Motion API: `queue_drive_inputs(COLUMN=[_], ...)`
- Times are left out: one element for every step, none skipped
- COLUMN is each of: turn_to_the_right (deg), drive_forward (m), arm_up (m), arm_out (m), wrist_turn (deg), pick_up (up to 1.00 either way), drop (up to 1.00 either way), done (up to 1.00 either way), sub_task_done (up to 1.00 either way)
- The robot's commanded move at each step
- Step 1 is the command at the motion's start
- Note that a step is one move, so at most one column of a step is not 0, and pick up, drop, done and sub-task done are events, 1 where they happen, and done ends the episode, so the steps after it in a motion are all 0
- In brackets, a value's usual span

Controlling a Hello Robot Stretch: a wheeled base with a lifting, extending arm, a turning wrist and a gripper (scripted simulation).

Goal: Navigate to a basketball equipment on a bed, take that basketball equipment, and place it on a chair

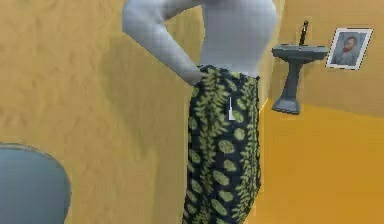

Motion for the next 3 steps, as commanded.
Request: queue_drive_inputs(turn_to_the_right=[45.0, 15.0, 0.0], drive_forward=[0.0, 0.0, 1.0], arm_up=[0.0, 0.0, 0.0], arm_out=[0.0, 0.0, 0.0], wrist_turn=[0.0, 0.0, 0.0], pick_up=[0.0, 0.0, 0.0], drop=[0.0, 0.0, 0.0], done=[0.0, 0.0, 0.0], sub_task_done=[0.0, 0.0, 0.0])
